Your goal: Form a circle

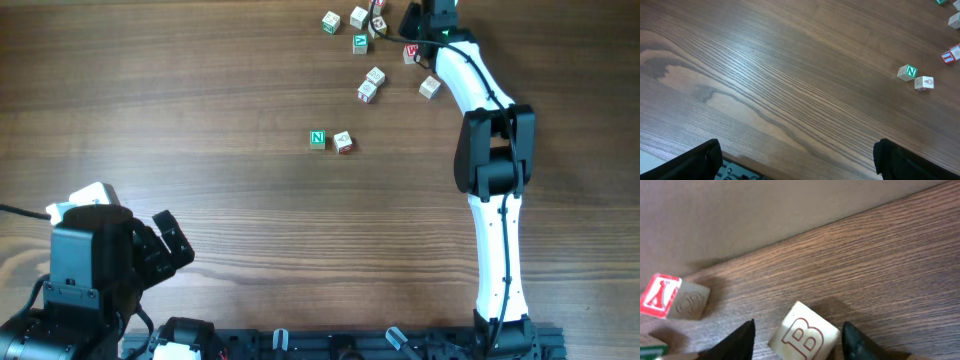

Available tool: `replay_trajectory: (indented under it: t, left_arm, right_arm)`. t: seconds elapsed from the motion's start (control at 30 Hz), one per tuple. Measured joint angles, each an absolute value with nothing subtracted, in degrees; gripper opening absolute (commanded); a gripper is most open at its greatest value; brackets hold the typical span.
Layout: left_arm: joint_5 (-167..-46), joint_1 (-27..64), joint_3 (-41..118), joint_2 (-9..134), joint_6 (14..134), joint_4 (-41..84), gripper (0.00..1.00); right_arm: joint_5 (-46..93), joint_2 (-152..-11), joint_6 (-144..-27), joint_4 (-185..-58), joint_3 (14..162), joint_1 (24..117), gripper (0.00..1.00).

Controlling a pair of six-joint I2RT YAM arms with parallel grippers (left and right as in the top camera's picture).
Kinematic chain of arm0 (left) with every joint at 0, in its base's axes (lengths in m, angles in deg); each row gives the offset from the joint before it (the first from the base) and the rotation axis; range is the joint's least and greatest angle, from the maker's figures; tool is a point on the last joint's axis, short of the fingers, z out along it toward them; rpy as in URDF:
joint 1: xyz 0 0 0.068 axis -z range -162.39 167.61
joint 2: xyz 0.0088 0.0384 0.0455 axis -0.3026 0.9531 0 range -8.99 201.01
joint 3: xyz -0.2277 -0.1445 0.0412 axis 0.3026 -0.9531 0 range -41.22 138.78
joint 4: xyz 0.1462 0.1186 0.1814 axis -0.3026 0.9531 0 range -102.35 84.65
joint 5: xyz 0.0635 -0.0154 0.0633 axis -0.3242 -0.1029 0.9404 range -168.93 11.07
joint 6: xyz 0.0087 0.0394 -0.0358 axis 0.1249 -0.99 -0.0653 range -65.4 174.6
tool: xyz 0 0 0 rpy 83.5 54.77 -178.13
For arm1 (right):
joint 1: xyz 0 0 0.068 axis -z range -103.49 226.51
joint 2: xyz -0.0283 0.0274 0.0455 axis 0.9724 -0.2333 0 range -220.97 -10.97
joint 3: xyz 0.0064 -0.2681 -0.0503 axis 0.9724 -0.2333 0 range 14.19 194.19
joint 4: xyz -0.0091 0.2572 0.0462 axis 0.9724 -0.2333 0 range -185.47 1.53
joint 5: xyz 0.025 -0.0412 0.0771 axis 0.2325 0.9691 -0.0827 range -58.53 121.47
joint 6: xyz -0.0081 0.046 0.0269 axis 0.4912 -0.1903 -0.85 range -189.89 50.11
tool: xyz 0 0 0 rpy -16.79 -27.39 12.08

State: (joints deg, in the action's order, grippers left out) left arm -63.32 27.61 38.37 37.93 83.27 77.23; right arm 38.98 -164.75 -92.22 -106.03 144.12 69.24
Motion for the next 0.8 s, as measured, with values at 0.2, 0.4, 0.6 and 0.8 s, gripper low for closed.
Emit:
replay_trajectory:
  t: [0.2, 0.4, 0.6, 0.8]
  left_arm:
    - [-63.3, 27.6, 38.4, 37.9, 83.3, 77.2, 1.0]
    - [-63.3, 27.6, 38.4, 37.9, 83.3, 77.2, 1.0]
    - [-63.3, 27.6, 38.4, 37.9, 83.3, 77.2, 1.0]
    - [-63.3, 27.6, 38.4, 37.9, 83.3, 77.2, 1.0]
  right_arm:
    - [39.1, -164.7, -88.0, -106.7, 144.1, 69.2, 0.33]
    - [39.1, -164.7, -87.3, -107.7, 144.1, 69.3, 0.38]
    - [39.1, -164.7, -86.6, -106.4, 144.1, 69.5, 0.81]
    - [38.8, -164.7, -88.2, -102.0, 144.1, 69.5, 0.86]
